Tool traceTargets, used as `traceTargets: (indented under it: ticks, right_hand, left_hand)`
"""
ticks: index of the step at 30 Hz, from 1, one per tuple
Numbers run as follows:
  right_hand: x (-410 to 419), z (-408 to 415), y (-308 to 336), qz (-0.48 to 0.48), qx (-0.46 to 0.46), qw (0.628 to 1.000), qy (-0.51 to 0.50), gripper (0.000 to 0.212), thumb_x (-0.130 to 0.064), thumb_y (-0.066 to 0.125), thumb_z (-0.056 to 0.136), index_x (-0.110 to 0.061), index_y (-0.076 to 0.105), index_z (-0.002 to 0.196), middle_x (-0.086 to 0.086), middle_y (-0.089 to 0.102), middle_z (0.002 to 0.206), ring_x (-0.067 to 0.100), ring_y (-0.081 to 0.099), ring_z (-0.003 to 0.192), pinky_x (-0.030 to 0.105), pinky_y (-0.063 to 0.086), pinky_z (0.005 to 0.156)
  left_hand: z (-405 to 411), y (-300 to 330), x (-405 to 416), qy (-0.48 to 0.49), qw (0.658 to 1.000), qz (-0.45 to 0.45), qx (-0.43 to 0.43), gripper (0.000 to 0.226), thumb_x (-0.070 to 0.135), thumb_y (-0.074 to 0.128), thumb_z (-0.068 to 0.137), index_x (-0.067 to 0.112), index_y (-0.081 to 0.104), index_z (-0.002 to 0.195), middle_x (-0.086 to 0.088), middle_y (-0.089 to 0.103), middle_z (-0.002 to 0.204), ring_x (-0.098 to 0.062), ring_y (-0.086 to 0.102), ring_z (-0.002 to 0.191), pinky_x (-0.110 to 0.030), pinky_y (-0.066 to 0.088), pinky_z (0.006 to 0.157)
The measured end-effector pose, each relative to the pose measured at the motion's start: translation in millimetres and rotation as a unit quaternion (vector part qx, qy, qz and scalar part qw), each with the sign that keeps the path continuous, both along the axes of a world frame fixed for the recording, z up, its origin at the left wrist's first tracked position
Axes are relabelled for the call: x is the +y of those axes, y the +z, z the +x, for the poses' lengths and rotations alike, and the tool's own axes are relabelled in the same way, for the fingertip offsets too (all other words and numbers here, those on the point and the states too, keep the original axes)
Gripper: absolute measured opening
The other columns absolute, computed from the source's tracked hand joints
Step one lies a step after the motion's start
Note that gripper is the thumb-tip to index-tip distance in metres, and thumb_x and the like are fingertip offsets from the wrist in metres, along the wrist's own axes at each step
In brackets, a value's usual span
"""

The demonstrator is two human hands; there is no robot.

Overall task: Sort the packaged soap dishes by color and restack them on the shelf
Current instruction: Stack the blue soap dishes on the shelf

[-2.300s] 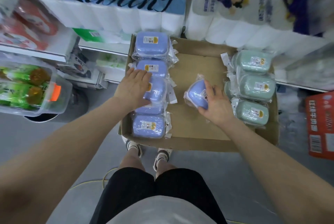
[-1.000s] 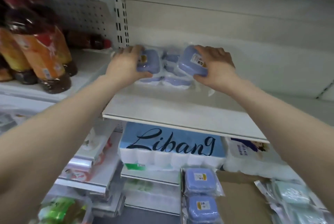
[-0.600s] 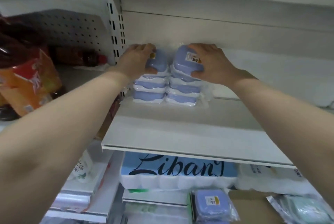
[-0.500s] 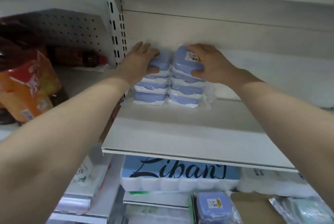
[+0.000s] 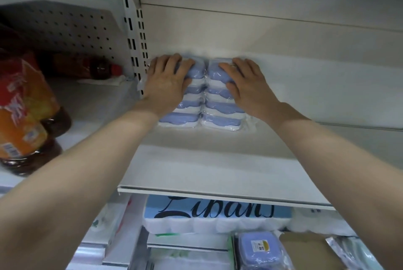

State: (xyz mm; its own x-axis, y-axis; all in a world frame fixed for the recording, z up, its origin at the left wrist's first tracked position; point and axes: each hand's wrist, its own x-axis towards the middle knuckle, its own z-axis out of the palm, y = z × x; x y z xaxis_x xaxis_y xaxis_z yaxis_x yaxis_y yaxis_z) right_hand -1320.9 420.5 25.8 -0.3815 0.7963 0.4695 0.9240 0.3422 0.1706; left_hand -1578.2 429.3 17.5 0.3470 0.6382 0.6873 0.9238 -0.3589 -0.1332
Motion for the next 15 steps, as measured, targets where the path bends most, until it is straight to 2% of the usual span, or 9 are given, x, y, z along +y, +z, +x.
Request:
traceTargets:
  ticks: [3, 6, 11, 13, 15]
  right_hand:
    - [-9, -4, 10, 0.003, 0.006, 1.000, -0.009, 0.050, -0.040, 0.024, 0.101, -0.026, 0.038, 0.147, 0.011, 0.042, 0.143, 0.039, 0.042, 0.128, 0.051, 0.043, 0.098]
    - [-23, -5, 18, 0.011, 0.011, 1.000, -0.011, 0.053, -0.041, 0.029, 0.097, -0.025, 0.041, 0.146, 0.010, 0.044, 0.143, 0.040, 0.041, 0.129, 0.051, 0.042, 0.095]
    - [-46, 10, 25, 0.010, 0.016, 1.000, 0.008, 0.054, -0.035, 0.043, 0.097, -0.019, 0.038, 0.149, 0.013, 0.043, 0.148, 0.043, 0.039, 0.134, 0.052, 0.034, 0.103]
    - [-59, 22, 26, 0.014, 0.021, 0.999, 0.021, 0.055, -0.034, 0.044, 0.098, -0.017, 0.037, 0.150, 0.014, 0.042, 0.148, 0.042, 0.038, 0.135, 0.050, 0.033, 0.105]
    - [-76, 37, 23, 0.001, 0.027, 0.999, 0.030, 0.055, -0.033, 0.046, 0.099, -0.016, 0.034, 0.151, 0.013, 0.040, 0.150, 0.039, 0.036, 0.137, 0.048, 0.030, 0.108]
  left_hand:
    - [1, 5, -4, 0.005, 1.000, -0.025, 0.002, 0.046, 0.036, 0.039, 0.094, 0.020, 0.046, 0.137, -0.013, 0.048, 0.135, -0.038, 0.043, 0.121, -0.054, 0.025, 0.110]
    - [4, 9, -12, 0.009, 1.000, -0.020, -0.002, 0.046, 0.032, 0.042, 0.092, 0.015, 0.048, 0.134, -0.014, 0.050, 0.132, -0.038, 0.044, 0.124, -0.054, 0.022, 0.111]
    - [18, 11, -37, 0.004, 1.000, -0.010, -0.023, 0.041, 0.018, 0.055, 0.090, 0.009, 0.052, 0.131, -0.018, 0.052, 0.132, -0.042, 0.042, 0.126, -0.053, 0.023, 0.111]
    - [28, 13, -55, 0.010, 0.999, -0.022, -0.035, 0.041, 0.019, 0.058, 0.090, 0.008, 0.054, 0.129, -0.019, 0.052, 0.132, -0.041, 0.043, 0.126, -0.050, 0.025, 0.110]
    - [41, 12, -77, 0.002, 0.999, -0.008, -0.035, 0.040, 0.025, 0.055, 0.091, 0.005, 0.057, 0.125, -0.020, 0.056, 0.126, -0.042, 0.050, 0.118, -0.048, 0.034, 0.102]
